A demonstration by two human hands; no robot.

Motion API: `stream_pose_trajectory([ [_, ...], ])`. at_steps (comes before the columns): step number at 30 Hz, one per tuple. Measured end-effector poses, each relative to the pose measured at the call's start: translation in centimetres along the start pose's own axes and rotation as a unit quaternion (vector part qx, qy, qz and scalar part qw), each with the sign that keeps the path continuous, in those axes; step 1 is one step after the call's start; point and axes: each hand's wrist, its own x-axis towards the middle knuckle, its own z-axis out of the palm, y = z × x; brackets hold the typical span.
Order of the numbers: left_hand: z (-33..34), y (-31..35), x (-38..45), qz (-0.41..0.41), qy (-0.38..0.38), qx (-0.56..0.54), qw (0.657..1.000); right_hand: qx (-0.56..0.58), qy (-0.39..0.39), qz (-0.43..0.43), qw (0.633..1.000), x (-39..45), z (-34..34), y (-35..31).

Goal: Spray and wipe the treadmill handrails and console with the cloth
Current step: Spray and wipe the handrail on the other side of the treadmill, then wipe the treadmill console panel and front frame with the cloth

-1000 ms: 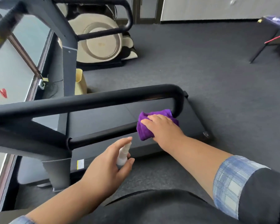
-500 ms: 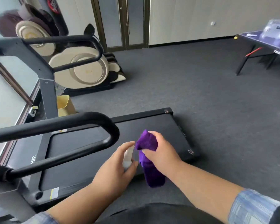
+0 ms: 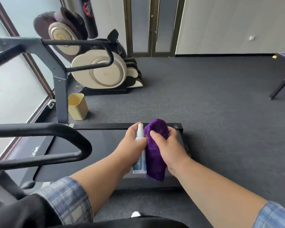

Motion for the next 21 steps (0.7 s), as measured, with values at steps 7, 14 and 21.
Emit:
stream_pose_trajectory([
  [7, -0.2, 0.5, 8.4, 0.026, 0.022, -0.034, 0.999, 0.019, -0.147, 0.045, 0.988, 9.8, 1.0, -2.1],
  [14, -1.2, 1.3, 15.3, 0.024, 0.146, -0.063, 0.987, 0.021, -0.171, 0.055, 0.984, 20.1, 3.3, -3.9],
  [21, -5.4, 0.0, 16.9, -0.024, 0.334, -0.005, 0.942, -0.152, -0.160, -0.018, 0.975, 28.1, 7.1, -3.7],
])
